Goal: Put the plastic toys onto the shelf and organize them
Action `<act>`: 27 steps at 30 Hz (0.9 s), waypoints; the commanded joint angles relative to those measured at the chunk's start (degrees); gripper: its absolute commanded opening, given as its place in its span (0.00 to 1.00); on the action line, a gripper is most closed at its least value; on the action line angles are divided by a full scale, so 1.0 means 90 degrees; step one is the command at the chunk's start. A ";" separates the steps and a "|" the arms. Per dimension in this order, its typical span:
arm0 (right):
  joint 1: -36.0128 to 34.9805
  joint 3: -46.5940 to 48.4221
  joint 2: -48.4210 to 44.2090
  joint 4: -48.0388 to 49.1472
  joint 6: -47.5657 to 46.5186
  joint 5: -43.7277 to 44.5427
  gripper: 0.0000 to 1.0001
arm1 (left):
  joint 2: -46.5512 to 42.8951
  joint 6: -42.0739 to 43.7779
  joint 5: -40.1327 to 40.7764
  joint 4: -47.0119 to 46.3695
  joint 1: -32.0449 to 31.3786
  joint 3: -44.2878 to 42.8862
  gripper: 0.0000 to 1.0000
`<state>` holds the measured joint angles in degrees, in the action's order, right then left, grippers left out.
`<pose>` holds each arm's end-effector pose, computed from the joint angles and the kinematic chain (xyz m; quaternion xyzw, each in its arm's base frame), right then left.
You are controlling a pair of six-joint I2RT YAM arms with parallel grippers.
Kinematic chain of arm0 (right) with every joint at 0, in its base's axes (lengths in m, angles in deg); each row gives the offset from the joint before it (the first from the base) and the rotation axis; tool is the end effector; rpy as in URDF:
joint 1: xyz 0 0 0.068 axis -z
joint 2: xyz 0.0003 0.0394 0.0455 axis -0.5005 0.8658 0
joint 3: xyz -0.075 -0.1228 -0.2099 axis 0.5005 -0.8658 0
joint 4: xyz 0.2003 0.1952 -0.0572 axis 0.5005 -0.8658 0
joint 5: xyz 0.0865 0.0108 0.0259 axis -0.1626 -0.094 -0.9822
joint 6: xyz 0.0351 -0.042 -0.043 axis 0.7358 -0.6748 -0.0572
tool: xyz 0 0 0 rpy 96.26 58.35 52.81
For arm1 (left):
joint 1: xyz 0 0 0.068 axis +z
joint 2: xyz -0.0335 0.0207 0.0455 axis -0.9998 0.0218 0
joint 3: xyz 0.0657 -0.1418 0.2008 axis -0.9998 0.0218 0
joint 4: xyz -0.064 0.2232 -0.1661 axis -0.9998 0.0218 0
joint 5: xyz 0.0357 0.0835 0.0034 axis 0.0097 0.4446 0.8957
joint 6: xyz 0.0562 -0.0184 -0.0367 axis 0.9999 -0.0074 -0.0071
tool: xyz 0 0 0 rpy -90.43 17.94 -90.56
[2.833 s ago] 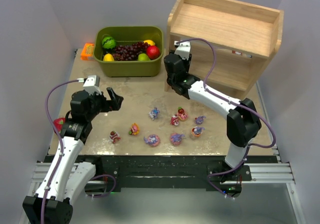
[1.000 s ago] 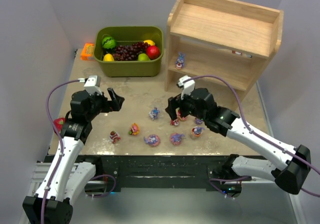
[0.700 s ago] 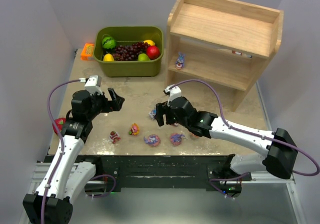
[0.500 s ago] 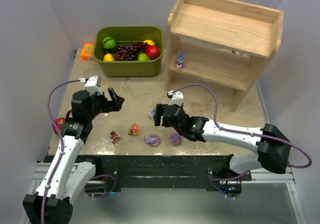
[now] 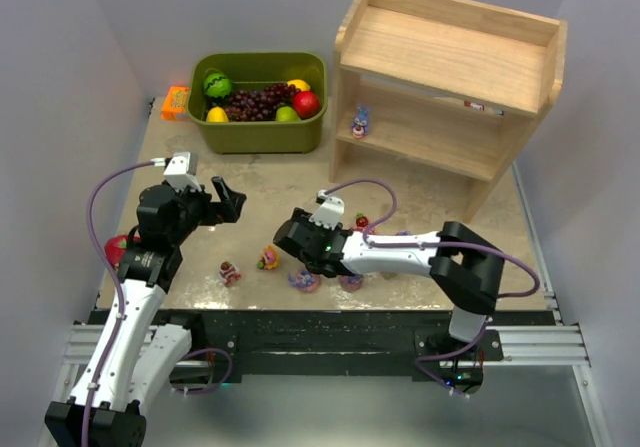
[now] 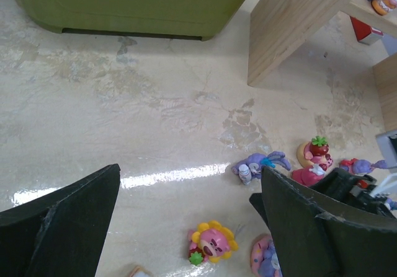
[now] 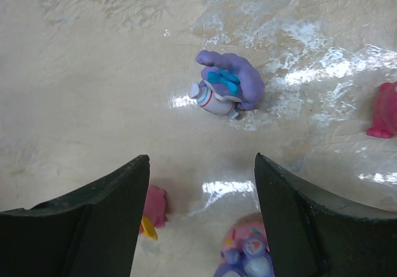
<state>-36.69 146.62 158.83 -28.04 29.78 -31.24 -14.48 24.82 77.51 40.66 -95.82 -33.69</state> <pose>0.1876 0.3420 0.1508 0.1542 0.8773 0.1741 0.4198 0.2249 -0.0391 0.2854 -0.0388 0.8106 -0.2191 0.5416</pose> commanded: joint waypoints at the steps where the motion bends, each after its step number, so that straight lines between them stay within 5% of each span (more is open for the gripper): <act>1: -0.0018 0.0881 0.0620 -0.0739 0.1146 0.0784 0.71 | -0.0055 0.0040 0.0085 -0.0123 0.0053 0.0022 1.00; 12: 0.0030 0.1586 0.1646 -0.1754 0.1927 0.1741 0.73 | 0.0003 0.0011 0.0290 -0.0064 0.0053 -0.0037 0.99; 27: 0.0489 0.1947 0.2320 -0.1091 0.1010 0.1332 0.72 | 0.0062 -0.0009 0.0436 0.0004 0.0053 -0.0076 0.99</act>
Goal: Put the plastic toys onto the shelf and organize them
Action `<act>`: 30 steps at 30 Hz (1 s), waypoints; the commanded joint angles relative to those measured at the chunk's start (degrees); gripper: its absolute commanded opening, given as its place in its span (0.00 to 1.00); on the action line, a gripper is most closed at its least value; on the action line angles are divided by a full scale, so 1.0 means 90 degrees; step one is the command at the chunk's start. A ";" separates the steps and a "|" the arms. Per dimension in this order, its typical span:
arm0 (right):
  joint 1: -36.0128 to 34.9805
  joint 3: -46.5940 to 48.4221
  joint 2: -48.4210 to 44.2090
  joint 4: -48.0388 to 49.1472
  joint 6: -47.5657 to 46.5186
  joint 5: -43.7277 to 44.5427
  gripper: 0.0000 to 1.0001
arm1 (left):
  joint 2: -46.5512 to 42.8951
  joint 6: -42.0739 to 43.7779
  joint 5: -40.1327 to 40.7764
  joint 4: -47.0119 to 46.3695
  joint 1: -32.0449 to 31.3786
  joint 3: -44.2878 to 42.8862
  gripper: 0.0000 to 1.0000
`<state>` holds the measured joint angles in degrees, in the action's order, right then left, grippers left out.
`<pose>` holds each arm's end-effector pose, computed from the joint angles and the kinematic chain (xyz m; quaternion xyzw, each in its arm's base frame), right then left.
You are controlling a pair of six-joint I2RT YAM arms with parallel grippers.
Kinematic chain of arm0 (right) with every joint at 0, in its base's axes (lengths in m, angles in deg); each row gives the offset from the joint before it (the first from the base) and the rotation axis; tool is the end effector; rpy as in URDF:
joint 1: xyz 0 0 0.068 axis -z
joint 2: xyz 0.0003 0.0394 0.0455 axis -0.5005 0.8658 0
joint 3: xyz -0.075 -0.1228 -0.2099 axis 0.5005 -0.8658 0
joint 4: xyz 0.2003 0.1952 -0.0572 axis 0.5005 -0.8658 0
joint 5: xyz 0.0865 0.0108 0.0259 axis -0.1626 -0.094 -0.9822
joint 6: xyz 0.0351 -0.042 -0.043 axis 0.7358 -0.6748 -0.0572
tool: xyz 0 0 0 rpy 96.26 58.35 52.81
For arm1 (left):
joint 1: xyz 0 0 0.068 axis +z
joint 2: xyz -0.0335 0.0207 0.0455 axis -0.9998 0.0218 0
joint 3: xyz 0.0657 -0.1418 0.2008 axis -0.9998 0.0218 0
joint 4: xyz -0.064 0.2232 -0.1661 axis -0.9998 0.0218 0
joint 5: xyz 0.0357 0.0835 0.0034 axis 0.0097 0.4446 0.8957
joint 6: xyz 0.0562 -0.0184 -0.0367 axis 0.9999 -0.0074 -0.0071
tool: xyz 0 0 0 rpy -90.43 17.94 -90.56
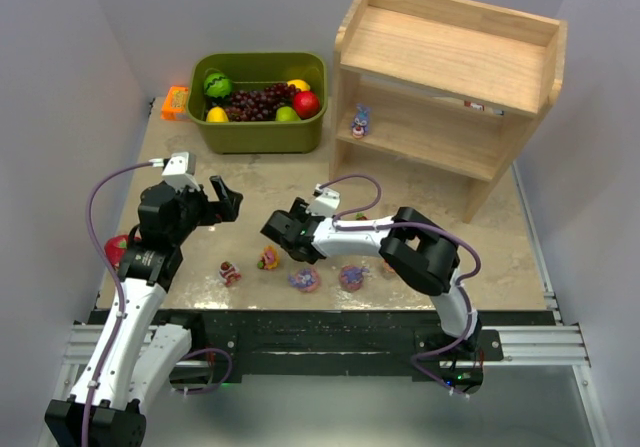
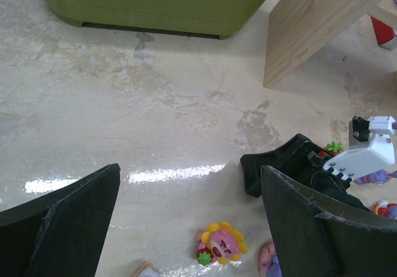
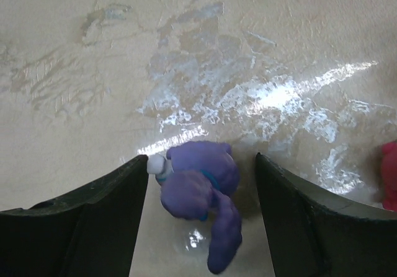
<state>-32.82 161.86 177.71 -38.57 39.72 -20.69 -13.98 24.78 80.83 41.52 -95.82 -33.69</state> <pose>0.2351 0.3613 0.1001 0.2348 0.8527 0.0538 0.4635 0.2266 -0.0361 0.2815 -0.0575 0.8173 -0.1950 0.5391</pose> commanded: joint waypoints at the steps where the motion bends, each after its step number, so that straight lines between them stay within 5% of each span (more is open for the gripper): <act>1: 0.0059 0.0323 0.0251 0.0050 -0.0114 0.0139 0.72 | -0.0004 -0.0004 0.0067 -0.0090 0.0053 -0.0076 0.99; 10: 0.0059 0.0139 0.0067 0.0069 -0.0318 0.0168 0.72 | -0.0004 -0.0004 0.0077 -0.0090 0.0053 -0.0066 0.99; 19: 0.0313 -0.0584 -0.0422 0.1797 -0.2671 -0.0397 0.77 | -0.0023 -0.0014 0.0067 -0.0090 0.0053 -0.0056 1.00; 30: 0.0440 -0.1053 -0.0587 0.3376 -0.4289 -0.0769 0.50 | 0.0006 -0.0014 0.0067 -0.0090 0.0053 -0.0056 1.00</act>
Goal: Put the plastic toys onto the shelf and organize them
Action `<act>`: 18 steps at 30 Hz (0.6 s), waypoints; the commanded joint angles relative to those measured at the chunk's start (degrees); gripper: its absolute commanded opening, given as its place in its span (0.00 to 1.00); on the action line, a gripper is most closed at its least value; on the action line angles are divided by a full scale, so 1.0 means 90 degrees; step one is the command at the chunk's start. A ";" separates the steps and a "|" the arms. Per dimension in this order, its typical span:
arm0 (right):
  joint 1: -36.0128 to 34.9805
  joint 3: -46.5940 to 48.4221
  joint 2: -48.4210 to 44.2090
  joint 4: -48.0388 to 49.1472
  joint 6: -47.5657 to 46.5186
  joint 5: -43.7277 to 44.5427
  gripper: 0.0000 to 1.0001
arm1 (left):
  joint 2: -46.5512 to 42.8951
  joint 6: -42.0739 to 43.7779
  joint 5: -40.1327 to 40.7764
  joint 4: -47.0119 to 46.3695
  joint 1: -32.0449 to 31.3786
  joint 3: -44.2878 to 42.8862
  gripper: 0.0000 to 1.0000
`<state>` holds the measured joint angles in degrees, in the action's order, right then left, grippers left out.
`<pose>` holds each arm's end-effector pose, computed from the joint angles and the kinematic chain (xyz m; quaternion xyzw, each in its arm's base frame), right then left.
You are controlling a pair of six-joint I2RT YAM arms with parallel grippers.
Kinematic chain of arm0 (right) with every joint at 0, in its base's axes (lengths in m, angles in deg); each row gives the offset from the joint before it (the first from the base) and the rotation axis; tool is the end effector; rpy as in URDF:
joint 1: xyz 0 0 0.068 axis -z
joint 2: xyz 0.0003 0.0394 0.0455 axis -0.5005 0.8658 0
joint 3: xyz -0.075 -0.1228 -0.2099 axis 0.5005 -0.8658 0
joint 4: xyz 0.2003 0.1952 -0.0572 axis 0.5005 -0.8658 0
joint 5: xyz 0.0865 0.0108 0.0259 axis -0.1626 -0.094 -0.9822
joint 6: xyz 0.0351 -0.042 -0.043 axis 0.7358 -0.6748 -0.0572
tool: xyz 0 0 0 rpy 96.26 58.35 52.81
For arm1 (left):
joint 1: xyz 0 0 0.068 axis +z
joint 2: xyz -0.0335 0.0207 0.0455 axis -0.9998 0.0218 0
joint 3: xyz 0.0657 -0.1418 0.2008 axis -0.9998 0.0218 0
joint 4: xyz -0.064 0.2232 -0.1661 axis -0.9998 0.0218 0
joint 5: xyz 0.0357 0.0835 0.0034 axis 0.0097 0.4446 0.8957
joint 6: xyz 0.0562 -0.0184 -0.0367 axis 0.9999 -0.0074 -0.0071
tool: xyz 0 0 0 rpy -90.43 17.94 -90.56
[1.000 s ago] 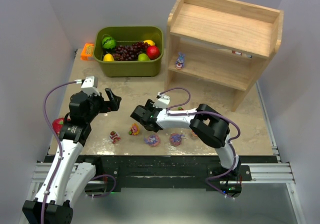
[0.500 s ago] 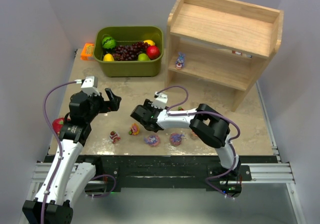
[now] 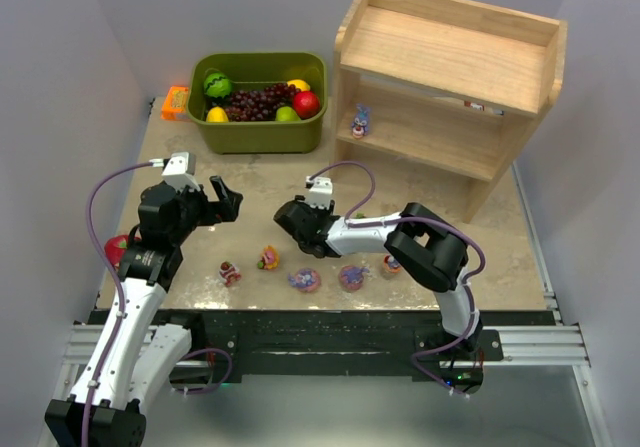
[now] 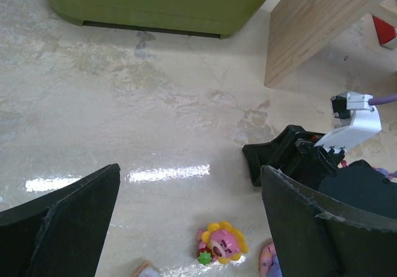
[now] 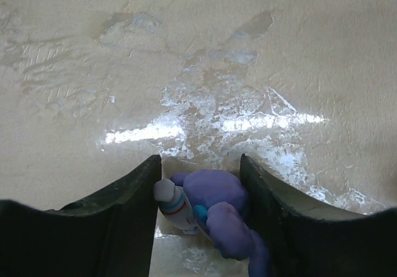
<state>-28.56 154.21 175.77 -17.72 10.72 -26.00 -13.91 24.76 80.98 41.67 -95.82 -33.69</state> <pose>0.2612 0.3493 0.0925 0.0882 0.8703 0.0500 0.4820 0.2267 -0.0360 0.2810 -0.0587 0.8184 -0.1937 0.5379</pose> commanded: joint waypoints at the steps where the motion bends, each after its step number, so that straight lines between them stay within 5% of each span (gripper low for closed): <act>1: -0.0033 -0.0416 -0.0411 0.1305 -0.1303 -0.0363 0.47 | -0.0011 -0.0011 0.0050 -0.0107 0.0053 -0.0056 1.00; 6: 0.0006 -0.1101 -0.0713 0.2916 -0.3383 -0.1719 0.39 | 0.0008 -0.0011 0.0040 -0.0098 0.0053 -0.0046 0.99; 12: 0.0064 -0.1180 -0.0714 0.3045 -0.4684 -0.3264 0.37 | -0.0011 -0.0011 0.0021 -0.0107 0.0053 -0.0037 0.99; 18: 0.0103 -0.1025 -0.0626 0.2754 -0.5202 -0.3577 0.50 | -0.0021 -0.0001 0.0021 -0.0107 0.0053 -0.0037 0.99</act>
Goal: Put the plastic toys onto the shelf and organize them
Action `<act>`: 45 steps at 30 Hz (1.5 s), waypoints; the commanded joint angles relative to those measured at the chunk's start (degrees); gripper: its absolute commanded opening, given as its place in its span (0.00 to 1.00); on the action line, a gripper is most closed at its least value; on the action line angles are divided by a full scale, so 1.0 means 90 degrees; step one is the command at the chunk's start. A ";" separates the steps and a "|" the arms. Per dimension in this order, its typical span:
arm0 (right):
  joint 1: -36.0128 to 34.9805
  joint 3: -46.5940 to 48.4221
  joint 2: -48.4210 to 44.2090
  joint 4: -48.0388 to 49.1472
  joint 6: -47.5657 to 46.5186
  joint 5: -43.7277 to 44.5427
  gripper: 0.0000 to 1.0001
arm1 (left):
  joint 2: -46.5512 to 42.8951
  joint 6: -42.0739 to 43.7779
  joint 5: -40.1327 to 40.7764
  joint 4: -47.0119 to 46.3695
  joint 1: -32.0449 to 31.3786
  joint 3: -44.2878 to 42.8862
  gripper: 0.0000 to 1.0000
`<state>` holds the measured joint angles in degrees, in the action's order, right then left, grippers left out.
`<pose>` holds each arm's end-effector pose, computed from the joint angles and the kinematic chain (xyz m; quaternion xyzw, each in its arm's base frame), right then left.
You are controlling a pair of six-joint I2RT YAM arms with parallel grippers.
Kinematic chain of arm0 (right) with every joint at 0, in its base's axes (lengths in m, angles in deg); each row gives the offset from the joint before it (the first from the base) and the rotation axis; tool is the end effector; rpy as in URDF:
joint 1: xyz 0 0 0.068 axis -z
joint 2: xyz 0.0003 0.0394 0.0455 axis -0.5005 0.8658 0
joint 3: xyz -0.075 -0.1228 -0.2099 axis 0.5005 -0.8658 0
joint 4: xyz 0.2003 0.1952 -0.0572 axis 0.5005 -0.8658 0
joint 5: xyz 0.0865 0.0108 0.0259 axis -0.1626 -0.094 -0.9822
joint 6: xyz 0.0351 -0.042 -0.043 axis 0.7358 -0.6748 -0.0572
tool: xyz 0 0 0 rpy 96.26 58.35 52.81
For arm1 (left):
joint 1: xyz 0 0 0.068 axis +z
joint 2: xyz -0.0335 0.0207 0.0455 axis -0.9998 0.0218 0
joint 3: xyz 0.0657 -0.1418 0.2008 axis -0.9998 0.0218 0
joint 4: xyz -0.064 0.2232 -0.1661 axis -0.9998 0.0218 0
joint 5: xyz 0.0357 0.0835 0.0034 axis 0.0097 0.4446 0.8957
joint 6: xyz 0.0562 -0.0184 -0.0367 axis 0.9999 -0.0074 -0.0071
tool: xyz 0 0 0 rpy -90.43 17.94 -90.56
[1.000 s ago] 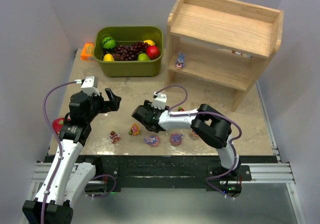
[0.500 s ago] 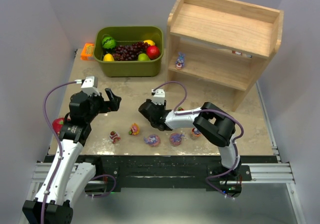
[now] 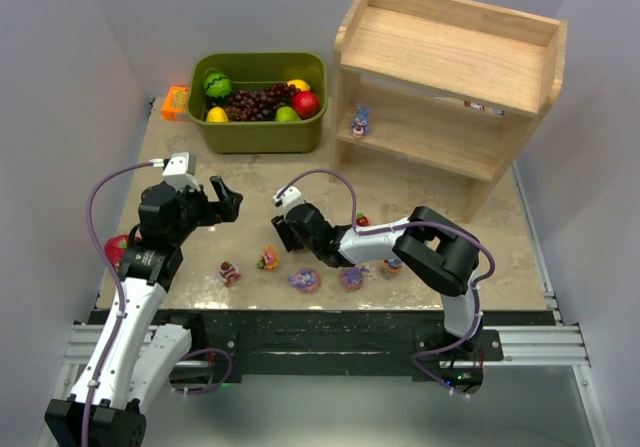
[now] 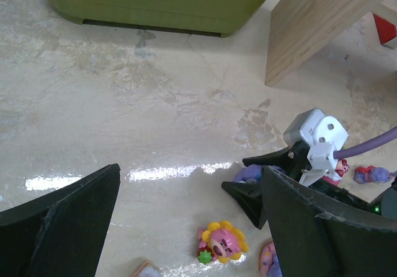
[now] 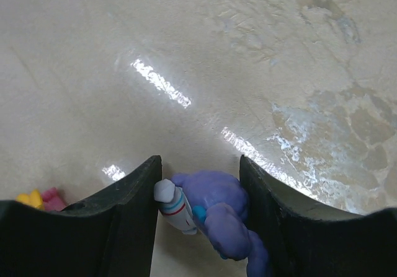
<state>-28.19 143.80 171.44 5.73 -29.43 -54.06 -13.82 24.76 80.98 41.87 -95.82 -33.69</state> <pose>0.2440 0.3604 0.0944 -0.2677 0.8278 0.1602 0.4664 0.2268 -0.0360 0.2802 -0.0590 0.8198 -0.1933 0.5358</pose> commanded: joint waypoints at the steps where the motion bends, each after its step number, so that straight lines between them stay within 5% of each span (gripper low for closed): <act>1: 0.0072 0.0161 -0.0126 0.0089 -0.0809 -0.0479 0.52 | -0.0040 -0.0001 0.0021 -0.0120 0.0053 -0.0037 1.00; 11: 0.0082 0.0298 -0.0174 -0.0205 -0.0683 -0.0323 0.91 | -0.0040 -0.0001 0.0001 -0.0129 0.0053 -0.0027 0.99; 30: -0.0534 0.1381 0.0021 -0.3074 0.3740 0.2537 0.98 | -0.0070 -0.0011 -0.0018 -0.0139 0.0053 -0.0027 1.00; 45: -0.0807 0.2289 0.0519 -0.4608 0.6016 0.3281 0.99 | -0.0050 -0.0001 -0.0096 -0.0149 0.0053 -0.0027 1.00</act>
<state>-33.58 158.60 174.41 -31.27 16.05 -29.67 -13.93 24.76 80.79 41.87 -95.82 -33.69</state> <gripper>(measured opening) 0.986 0.994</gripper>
